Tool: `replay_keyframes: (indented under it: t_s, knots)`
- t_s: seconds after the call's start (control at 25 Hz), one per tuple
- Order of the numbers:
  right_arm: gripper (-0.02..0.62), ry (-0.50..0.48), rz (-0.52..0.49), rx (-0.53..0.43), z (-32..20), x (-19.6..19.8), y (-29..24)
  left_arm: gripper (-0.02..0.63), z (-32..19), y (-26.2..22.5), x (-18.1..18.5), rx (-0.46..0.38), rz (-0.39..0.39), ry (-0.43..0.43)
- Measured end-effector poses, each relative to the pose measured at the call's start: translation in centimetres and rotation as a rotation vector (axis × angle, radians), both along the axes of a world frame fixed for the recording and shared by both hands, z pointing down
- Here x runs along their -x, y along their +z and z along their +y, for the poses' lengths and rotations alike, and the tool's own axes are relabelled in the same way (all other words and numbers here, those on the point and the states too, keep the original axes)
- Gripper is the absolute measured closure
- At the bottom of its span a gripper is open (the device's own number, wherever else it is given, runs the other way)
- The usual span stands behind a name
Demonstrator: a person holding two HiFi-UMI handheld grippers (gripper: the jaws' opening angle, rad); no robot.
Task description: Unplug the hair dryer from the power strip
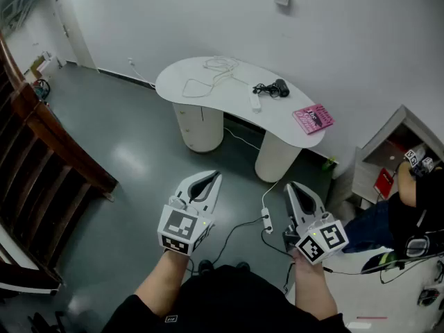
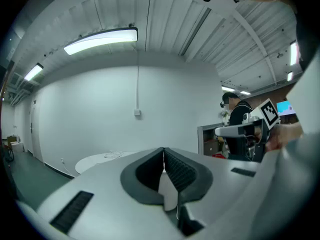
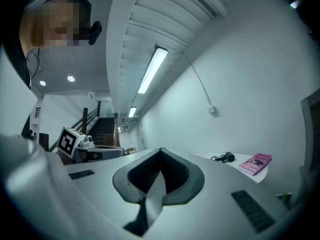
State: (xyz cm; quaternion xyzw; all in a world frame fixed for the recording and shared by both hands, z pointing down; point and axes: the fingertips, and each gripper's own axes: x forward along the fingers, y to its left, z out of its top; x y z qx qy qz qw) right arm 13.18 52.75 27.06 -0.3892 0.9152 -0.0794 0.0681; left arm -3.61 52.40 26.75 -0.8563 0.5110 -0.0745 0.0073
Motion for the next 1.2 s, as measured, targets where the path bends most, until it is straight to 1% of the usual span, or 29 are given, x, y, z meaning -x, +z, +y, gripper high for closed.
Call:
replay_keyframes:
  t_s: [0.32,0.64,0.8,1.0,1.2]
  knots:
    - [0.561,-0.018,-0.005,0.003,0.1,-1.9,0.3,0.592,0.1,0.4,-2.3,0.013,0.001,-0.001]
    - [0.560,-0.071,-0.029,0.055,1.2,-5.3,1.8,0.592,0.8,1.7,-5.3,0.048,0.006,-0.015]
    - [0.560,-0.065,-0.056,0.073,1.1,-6.9,2.5,0.592,0.8,2.1,-6.1,0.057,-0.001,-0.027]
    - [0.560,-0.075,-0.075,0.097,0.0,-7.0,3.4,0.592,-0.5,2.7,-6.2,0.070,-0.005,-0.031]
    - [0.560,-0.097,-0.064,0.114,-3.1,-5.6,4.3,0.592,-3.7,3.8,-5.6,0.075,0.017,-0.028]
